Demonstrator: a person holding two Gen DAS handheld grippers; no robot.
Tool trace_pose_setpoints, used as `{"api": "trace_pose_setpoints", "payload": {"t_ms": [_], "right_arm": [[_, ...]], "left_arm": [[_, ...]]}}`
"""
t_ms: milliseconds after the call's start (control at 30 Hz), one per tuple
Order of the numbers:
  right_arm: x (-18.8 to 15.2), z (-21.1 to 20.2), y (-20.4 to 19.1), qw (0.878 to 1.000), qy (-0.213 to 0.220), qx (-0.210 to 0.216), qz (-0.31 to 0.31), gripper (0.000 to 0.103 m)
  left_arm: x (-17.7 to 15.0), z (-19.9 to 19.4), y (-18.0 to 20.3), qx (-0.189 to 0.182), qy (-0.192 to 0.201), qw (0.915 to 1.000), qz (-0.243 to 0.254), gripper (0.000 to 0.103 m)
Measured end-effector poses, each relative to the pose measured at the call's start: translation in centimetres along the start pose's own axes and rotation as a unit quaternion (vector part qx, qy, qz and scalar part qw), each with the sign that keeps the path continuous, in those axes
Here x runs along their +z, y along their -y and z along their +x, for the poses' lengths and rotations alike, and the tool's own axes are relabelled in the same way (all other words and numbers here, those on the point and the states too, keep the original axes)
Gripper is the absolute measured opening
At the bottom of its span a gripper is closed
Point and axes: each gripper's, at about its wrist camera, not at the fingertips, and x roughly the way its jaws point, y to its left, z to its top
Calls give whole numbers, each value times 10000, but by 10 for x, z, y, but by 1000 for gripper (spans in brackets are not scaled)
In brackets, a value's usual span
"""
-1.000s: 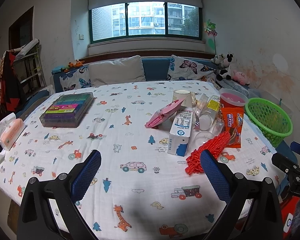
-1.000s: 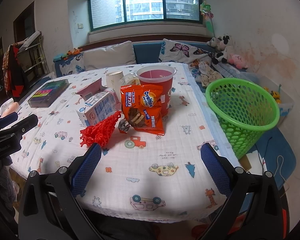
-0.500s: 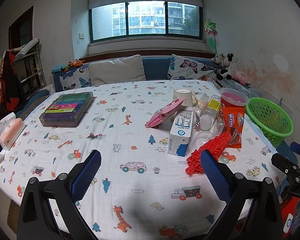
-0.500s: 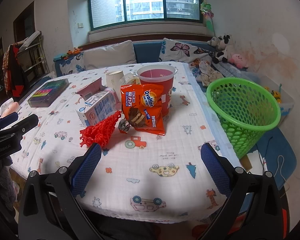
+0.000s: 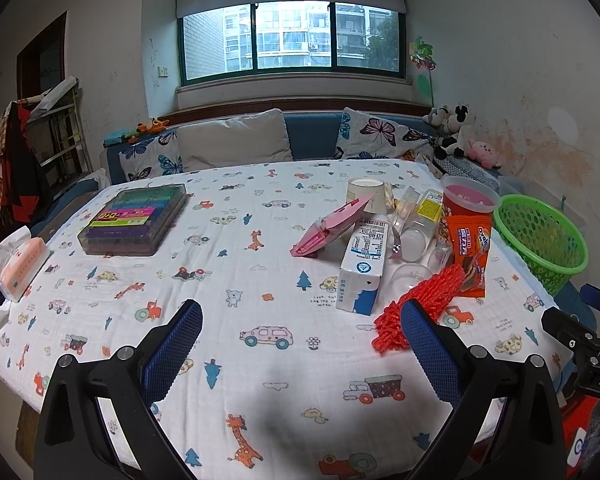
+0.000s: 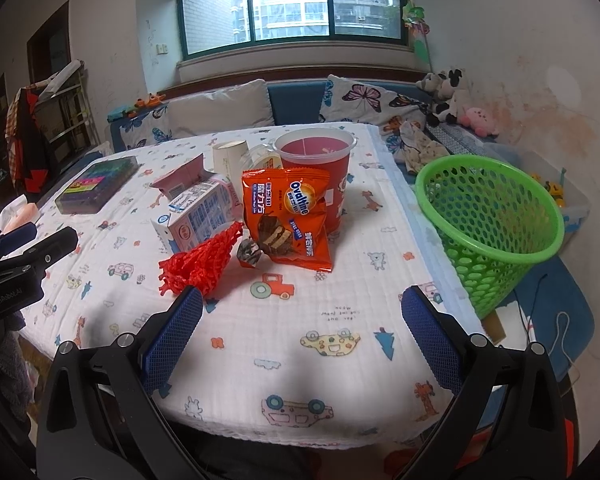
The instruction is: Collect trash
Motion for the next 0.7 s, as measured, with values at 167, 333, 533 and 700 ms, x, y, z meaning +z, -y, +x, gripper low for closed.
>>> {"api": "trace_pose_setpoints", "payload": {"t_ms": [167,333,533,700], "right_arm": [[0,0,0,10000,2,-7,6,99],[2,2,0,10000,1,0,-13,99],[11,12,5,10000,-7,-1,-50,99],[17,19,8,10000,-14,-3,-77,99]], "left_arm": [[0,1,0,-4,-6,10000,20,96],[1,5,-1,10,-24,10000,45,96],[7,15,-1,38,-98,9999,58,96],[8,23,-1,42,-178,9998,53,96]]}}
